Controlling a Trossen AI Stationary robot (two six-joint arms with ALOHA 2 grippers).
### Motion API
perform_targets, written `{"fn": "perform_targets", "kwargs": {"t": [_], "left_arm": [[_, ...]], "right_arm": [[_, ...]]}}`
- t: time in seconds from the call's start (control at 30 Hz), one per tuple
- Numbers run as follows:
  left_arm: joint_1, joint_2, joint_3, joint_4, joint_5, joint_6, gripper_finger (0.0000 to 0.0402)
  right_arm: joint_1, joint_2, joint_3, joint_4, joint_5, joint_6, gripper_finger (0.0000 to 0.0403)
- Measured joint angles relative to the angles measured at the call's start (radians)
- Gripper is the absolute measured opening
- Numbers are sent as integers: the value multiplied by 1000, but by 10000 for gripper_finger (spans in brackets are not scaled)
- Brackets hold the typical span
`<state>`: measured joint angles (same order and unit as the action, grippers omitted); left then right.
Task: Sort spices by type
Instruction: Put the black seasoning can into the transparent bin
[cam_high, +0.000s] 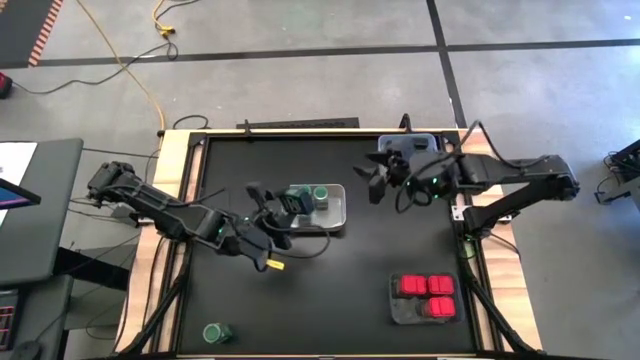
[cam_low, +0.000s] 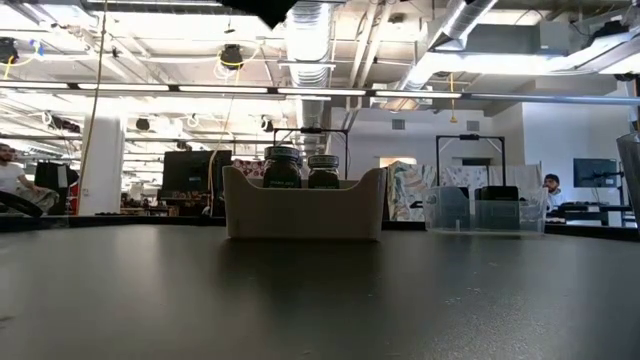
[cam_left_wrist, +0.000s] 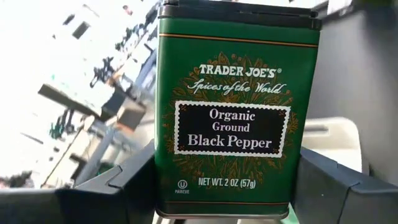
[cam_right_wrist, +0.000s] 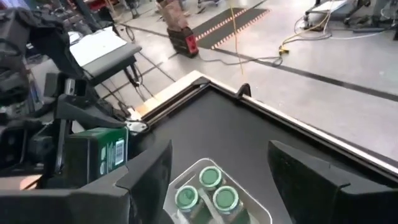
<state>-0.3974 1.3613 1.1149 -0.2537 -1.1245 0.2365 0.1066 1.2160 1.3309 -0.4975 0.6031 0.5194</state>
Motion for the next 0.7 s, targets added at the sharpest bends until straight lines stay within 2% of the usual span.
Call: {"fn": "perform_targets", "kwargs": {"t": [0.13,0.27,0.47,0.7], "left_arm": [[34,0,0,138,91,144,275],[77,0,0,206,182,214,275],[130,1,0,228,185,206,275],[151,110,42,290,146,286,275]], "right_arm": [[-3,1,17,-20,-55,-3,289],[5,1,18,-30,-140,27,289],[50,21,18,-49,-161,67,289],[63,155,104,-73,-161,57,289]]}}
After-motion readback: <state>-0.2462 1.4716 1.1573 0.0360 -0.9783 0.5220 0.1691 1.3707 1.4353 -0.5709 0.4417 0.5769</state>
